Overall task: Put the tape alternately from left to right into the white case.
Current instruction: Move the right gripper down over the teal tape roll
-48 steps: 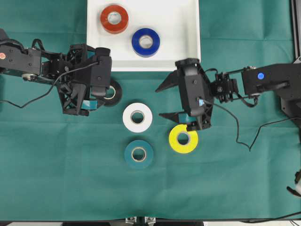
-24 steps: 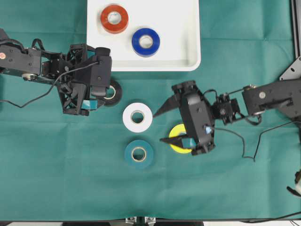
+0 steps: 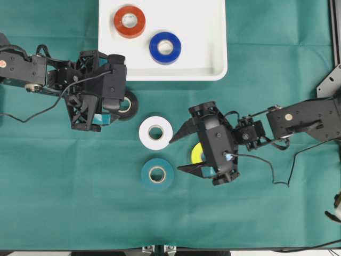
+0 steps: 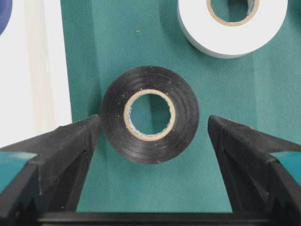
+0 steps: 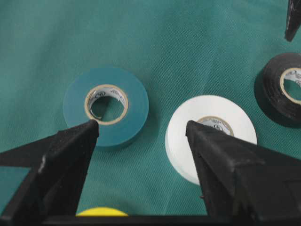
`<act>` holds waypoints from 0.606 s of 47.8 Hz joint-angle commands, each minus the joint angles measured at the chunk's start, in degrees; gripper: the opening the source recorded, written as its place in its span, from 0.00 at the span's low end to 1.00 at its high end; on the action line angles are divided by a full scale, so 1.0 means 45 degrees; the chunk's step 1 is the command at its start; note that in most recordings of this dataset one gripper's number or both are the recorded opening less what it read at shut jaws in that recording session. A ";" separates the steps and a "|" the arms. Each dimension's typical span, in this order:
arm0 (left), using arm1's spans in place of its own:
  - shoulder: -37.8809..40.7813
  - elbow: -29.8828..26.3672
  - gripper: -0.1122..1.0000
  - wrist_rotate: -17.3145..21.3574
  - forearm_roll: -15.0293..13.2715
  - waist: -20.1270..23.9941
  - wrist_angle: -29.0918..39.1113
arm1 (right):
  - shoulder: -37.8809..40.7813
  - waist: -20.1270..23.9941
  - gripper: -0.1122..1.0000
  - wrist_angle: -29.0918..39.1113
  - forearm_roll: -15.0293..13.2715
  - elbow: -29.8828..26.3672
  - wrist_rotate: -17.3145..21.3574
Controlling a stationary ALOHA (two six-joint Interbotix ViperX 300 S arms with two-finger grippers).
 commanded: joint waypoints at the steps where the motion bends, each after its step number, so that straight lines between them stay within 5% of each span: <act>1: -0.0195 -0.0117 0.79 0.0000 -0.0039 -0.0039 -0.0156 | 0.0176 0.0020 0.82 0.0020 -0.0059 -0.0527 -0.0039; 12: -0.0156 -0.0098 0.79 0.0000 -0.0039 -0.0039 -0.0293 | 0.1035 0.0098 0.76 0.1855 -0.0625 -0.1641 -0.0059; 29: -0.0156 -0.0059 0.79 0.0000 -0.0020 -0.0039 -0.0293 | 0.2148 0.0410 0.73 0.3965 -0.0684 -0.3633 -0.0059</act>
